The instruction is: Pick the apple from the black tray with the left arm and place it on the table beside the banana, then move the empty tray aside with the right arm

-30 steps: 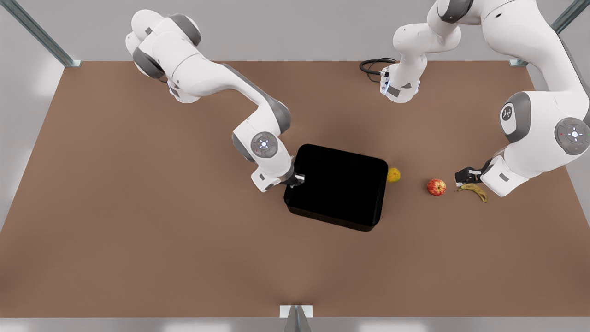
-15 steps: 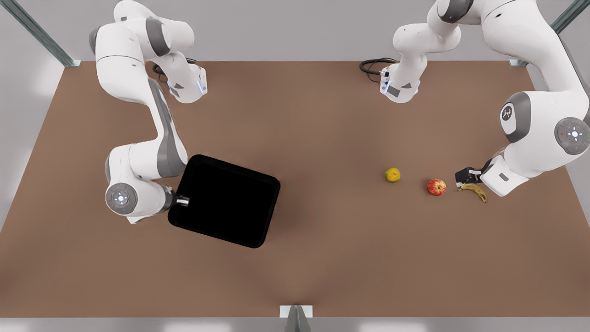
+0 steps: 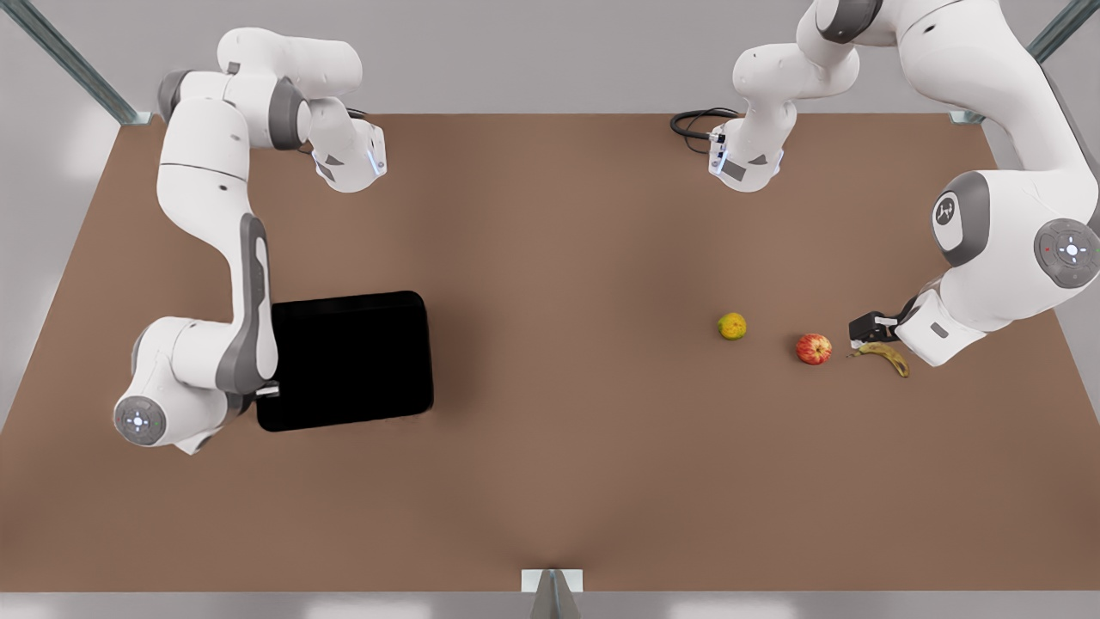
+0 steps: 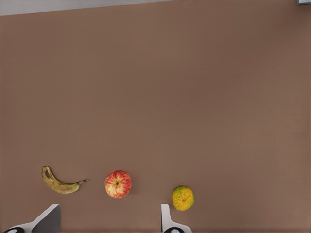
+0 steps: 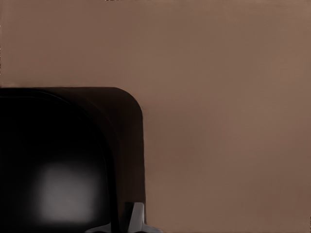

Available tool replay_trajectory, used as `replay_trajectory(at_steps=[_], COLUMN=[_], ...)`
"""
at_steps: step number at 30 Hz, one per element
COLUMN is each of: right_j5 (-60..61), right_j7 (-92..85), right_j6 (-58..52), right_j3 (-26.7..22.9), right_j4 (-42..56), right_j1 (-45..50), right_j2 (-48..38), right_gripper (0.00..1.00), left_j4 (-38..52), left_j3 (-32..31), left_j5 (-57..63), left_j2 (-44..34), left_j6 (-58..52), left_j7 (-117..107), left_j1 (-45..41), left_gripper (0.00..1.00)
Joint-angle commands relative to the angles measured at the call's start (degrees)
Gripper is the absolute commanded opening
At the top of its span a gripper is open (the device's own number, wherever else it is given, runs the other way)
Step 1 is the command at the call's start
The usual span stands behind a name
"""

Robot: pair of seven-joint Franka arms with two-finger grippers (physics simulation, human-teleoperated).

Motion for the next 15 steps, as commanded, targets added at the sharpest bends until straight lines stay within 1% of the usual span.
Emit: replay_trajectory(at_steps=[1, 2, 3, 4, 5, 6, 8, 10, 11, 12, 13, 14, 15], right_j5=[0.09, 0.01, 0.09, 0.18, 1.59, 1.76, 4.31, 3.79, 3.43, 0.82, -2.97, -3.69, -3.33], right_j7=[-30.50, -29.97, -29.89, -29.71, -29.62, -29.71, -26.74, -15.74, -12.23, -4.95, 0.16, 2.19, -0.25], right_j6=[2.96, 2.96, 2.96, 2.96, 2.96, 2.78, 2.00, -1.26, -2.13, -3.10, -3.02, -3.02, -2.93], right_j3=[-0.12, -0.12, -0.12, -0.21, -0.29, -1.00, -1.35, 0.06, -0.21, 0.14, 0.67, 0.58, -0.65], right_j4=[0.08, 0.08, 0.08, 0.08, 0.08, 0.25, 0.34, 0.87, 1.04, 1.48, 1.48, 1.48, 1.48], right_j1=[0.09, 0.09, 0.09, 0.09, 0.09, 0.17, 0.44, 1.14, 2.46, 2.55, 3.60, 3.78, 1.94], right_j2=[0.10, 0.10, 0.10, 0.10, 0.10, -0.25, -4.98, -14.30, -17.55, -20.19, -20.55, -20.55, -21.17], right_gripper=[0.30, 0.50, 0.63, 0.87, 1.00, 1.00, 1.00, 1.00, 1.00, 1.00, 1.00, 1.00, 1.00], left_j4=[0.03, 0.03, 0.03, 0.03, 0.03, 0.03, 0.03, 0.29, 0.99, 1.08, 1.08, 1.00, 1.00], left_j3=[0.01, 0.01, 0.01, 0.01, 0.01, 0.01, 0.01, 0.01, 0.01, -0.08, -0.08, -0.08, -0.08], left_j5=[0.04, 0.04, 0.04, 0.04, 0.04, 0.04, 0.04, -0.05, -0.66, -0.32, -0.31, 0.30, 0.83], left_j2=[-0.05, -0.05, -0.05, -0.05, -0.05, 0.13, 0.13, 0.13, 0.13, 0.13, 0.13, 0.22, 0.30], left_j6=[0.06, 0.06, 0.06, 0.06, 0.06, 0.06, 0.06, 0.14, 0.06, 0.14, 1.02, 2.60, 2.96], left_j7=[0.14, 0.14, 0.14, 0.14, 0.14, 0.14, 0.14, -0.21, -0.03, -0.21, 0.14, 0.06, 0.06], left_j1=[0.00, 0.00, 0.00, 0.00, 0.00, 0.00, 0.00, -0.09, 0.00, -0.62, -0.88, -1.41, -1.94], left_gripper=[1.00, 1.00, 1.00, 1.00, 1.00, 1.00, 1.00, 1.00, 1.00, 1.00, 1.00, 1.00, 1.00])
